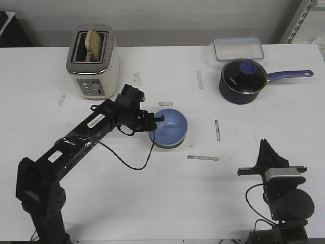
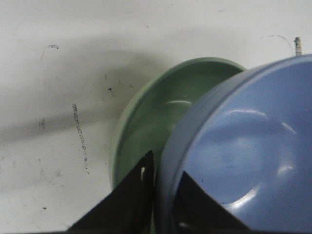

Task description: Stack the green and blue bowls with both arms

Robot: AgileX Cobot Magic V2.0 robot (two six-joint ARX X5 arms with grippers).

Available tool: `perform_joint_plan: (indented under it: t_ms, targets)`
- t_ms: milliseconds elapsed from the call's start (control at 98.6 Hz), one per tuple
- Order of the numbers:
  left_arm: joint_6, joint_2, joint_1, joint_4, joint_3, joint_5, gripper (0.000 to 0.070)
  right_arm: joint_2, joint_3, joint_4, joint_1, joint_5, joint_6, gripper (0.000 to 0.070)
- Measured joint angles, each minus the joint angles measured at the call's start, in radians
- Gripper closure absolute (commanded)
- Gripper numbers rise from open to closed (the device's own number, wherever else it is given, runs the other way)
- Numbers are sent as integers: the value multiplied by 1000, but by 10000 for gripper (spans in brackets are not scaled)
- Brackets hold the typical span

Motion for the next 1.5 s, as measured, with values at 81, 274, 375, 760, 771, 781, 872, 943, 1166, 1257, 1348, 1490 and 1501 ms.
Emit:
perform_joint_plan:
  t_ms: [81,274,375,760,771,781,872,943,1166,1257,1348,1490,1501]
  targets:
    - [0,0,-11,11,0,-16,699,0,0,0,0,0,0,693]
    - [0,0,-16,27,0,-31,691,0,0,0,0,0,0,693]
    - [0,0,-27,27,0,-37,591,0,0,0,0,0,0,693]
    - [2,0,-43,22,1,-37,422,0,0,0,0,0,0,693]
    - [4,0,-43,21,1,-37,416,0,0,0,0,0,0,693]
    - [5,0,-43,20,1,-37,413,0,0,0,0,0,0,694]
    - [13,-5,-43,14,1,-37,411,0,0,0,0,0,0,693]
    - [24,-20,-43,8,1,-37,412,0,0,0,0,0,0,694]
    - [95,-111,-31,12,1,-37,413,0,0,0,0,0,0,694]
    - [148,-130,-19,17,1,-37,413,0,0,0,0,0,0,693]
    - [211,-153,-13,77,-29,-38,413,0,0,0,0,0,0,693]
    - [318,-234,-11,228,-160,-37,413,0,0,0,0,0,0,693]
    - [325,-240,-10,242,-170,-37,413,0,0,0,0,0,0,693]
